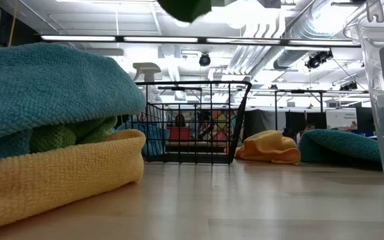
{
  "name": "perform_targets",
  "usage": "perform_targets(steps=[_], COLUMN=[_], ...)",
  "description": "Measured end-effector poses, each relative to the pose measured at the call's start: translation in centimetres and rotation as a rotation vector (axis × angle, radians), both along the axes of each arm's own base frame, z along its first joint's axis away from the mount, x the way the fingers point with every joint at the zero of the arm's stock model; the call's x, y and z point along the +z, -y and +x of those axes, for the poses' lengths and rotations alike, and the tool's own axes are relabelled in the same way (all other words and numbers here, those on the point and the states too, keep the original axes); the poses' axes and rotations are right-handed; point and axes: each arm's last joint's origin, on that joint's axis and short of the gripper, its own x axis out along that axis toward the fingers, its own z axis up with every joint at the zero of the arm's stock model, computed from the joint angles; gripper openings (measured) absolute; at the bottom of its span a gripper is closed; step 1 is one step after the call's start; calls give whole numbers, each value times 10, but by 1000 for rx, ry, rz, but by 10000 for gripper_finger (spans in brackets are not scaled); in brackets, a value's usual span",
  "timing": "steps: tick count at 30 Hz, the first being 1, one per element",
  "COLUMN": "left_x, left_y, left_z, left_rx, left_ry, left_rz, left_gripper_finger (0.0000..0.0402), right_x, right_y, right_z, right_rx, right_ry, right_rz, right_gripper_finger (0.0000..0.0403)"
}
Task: Sort microfiber towel by color & place in baskets
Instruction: Put the top green microfiber towel into the transparent bin
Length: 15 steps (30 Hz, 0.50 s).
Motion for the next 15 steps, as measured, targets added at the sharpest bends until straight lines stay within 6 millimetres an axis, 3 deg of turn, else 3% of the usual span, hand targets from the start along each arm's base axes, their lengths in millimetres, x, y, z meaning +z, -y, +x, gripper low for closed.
perform_targets(steps=[9,12,15], left_x=[-10,-12,-13], left_y=[-7,-10,-12], left_z=[18,20,22], left_rx=[37,98,152], left_ry=[31,31,40], left_rz=[-10,-3,-1], left_gripper_finger=[0,3,18], right_x=[0,0,0], right_y=[0,0,0], right_z=[2,2,2], right_rx=[2,-1,-2], right_ry=[10,12,14], right_rz=[-8,-12,-13], right_gripper_finger=[299,256,174])
